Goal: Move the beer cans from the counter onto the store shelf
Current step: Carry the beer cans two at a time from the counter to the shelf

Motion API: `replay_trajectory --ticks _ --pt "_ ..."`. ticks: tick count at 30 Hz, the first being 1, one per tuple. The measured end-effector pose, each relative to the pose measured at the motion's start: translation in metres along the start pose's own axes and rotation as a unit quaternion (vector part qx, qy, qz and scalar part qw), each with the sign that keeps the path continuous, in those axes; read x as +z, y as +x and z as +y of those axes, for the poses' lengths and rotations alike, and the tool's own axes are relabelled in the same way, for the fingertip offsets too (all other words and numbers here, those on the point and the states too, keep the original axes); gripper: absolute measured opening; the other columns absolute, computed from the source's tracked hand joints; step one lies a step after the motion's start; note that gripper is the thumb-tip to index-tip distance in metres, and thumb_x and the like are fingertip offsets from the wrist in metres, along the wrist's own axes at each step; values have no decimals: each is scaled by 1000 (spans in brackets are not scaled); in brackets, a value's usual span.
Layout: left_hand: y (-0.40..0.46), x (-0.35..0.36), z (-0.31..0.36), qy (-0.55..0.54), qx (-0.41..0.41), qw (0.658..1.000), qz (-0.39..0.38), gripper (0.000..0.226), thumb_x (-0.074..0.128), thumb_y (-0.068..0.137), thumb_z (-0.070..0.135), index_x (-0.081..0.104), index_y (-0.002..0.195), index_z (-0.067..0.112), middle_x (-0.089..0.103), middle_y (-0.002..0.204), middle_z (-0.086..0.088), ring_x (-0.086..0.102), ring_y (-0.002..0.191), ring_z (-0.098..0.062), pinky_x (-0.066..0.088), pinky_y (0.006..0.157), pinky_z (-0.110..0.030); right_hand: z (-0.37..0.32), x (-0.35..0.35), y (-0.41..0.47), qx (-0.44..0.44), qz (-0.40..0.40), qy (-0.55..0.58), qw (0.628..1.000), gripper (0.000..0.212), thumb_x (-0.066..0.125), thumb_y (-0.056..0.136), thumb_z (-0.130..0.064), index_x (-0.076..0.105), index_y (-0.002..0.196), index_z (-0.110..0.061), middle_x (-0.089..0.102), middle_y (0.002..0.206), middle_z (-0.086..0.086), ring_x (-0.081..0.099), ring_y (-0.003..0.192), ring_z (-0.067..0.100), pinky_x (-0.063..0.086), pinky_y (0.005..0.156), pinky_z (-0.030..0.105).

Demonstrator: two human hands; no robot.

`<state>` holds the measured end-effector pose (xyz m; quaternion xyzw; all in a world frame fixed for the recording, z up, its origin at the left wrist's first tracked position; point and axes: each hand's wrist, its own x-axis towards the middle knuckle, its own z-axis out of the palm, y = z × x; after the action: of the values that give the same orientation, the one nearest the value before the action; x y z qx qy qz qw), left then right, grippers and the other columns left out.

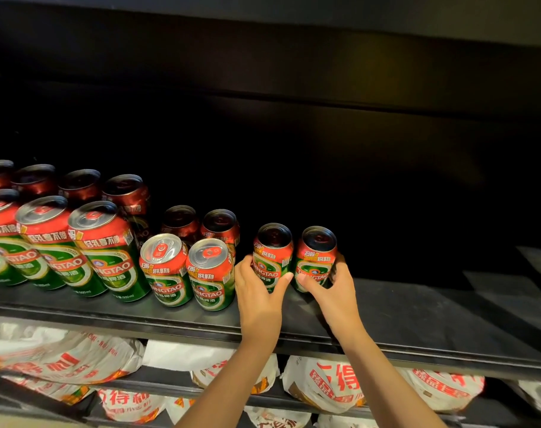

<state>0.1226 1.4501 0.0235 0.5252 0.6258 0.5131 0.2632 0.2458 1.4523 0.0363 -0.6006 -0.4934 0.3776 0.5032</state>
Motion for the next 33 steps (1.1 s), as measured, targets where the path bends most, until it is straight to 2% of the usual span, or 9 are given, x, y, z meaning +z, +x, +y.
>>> replay_trajectory --ticks 2,6,12,18,20,24,29,33 --pt "1 2 0 -4 -18 1000 11 74 70 79 37 32 136 11 43 131 -2 44 121 -17 43 101 -33 0 0 0 0 -5 1 1000 59 77 77 -16 46 127 -18 59 119 -2 58 104 5 47 79 13" --pt "2 5 1 -13 -49 998 23 76 74 76 37 32 136 15 48 131 -1 48 120 -17 46 100 -36 -1 -1 -1 -4 -19 0 1000 55 75 79 -17 47 126 -19 59 114 -6 59 103 5 48 74 11" --pt "-1 2 -3 24 -28 999 -6 78 70 80 32 26 143 15 43 137 -3 41 128 -18 40 106 -39 2 -1 1 -10 -40 -4 999 47 70 84 -13 46 125 -17 57 114 -6 57 104 6 46 75 10" --pt "-5 1 -3 36 -16 999 31 66 69 82 29 36 138 18 48 131 2 45 121 -11 38 99 -24 4 -2 3 -25 -34 -22 999 56 77 77 -14 47 125 -19 56 112 -12 54 93 -9 45 71 3" --pt "-7 2 -2 50 -22 998 41 68 67 84 33 33 142 17 46 137 1 43 126 -13 38 102 -26 4 -2 4 -24 -38 -16 999 56 78 76 -15 46 122 -24 55 111 -15 54 92 -11 45 71 2" --pt "-10 4 2 93 -33 994 55 74 61 87 40 25 147 16 36 148 -1 36 135 -17 34 109 -32 5 -1 5 -25 -40 -12 999 59 78 76 -19 46 125 -25 55 113 -15 55 99 -3 44 75 7" --pt "-12 6 3 101 -39 990 90 69 64 84 41 35 142 17 46 141 0 43 129 -17 41 104 -36 3 1 4 -35 -41 -18 998 53 76 79 -20 42 119 -29 51 106 -23 51 89 -14 42 67 -1" --pt "-12 7 4 121 -47 986 101 71 63 84 43 34 144 18 47 141 -1 45 128 -17 39 102 -31 2 0 3 -42 -44 0 998 53 76 79 -18 43 119 -29 52 105 -24 52 89 -16 41 67 -3"
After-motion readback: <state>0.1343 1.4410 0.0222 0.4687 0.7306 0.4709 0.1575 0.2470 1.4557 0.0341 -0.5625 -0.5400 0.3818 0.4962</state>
